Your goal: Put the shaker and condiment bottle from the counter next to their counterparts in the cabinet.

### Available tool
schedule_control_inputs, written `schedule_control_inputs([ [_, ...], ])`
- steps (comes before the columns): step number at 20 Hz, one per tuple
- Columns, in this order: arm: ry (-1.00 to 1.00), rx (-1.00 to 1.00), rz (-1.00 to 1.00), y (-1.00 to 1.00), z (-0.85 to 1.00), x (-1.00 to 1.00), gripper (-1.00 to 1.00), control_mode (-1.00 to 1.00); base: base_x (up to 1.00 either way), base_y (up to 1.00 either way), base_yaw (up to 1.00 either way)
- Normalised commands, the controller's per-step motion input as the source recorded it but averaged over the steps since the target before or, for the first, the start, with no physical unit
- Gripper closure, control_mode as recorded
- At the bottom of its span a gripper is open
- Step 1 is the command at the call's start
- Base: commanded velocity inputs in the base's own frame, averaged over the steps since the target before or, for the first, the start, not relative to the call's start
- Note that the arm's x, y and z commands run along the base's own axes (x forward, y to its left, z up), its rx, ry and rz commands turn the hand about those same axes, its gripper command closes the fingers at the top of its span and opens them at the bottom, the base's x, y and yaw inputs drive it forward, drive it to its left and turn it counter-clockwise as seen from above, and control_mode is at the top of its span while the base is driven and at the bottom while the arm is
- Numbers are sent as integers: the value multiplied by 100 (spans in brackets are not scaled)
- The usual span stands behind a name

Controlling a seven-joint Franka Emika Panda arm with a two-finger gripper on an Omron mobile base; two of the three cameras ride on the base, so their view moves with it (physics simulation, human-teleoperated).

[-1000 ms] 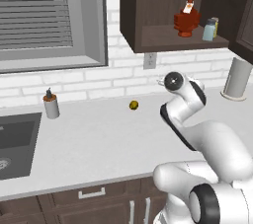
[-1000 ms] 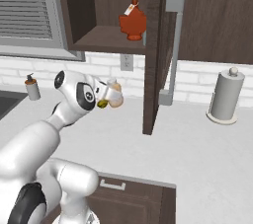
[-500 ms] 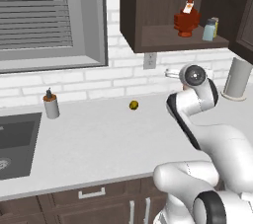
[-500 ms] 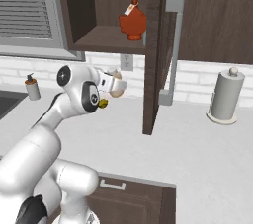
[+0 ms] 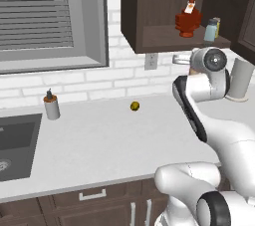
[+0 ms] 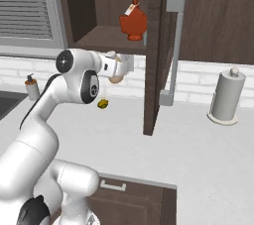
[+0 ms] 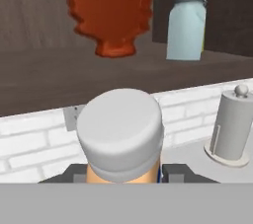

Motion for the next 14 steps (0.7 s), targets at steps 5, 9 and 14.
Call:
schedule_control_inputs([
  [5,0,0,5,0,69,0,100,-100,0,0,0],
  [9,0,0,6,0,64,0,100,-100,0,0,0],
  [14,-1,-2,5,8,6,-3,100,-100,0,0,0],
])
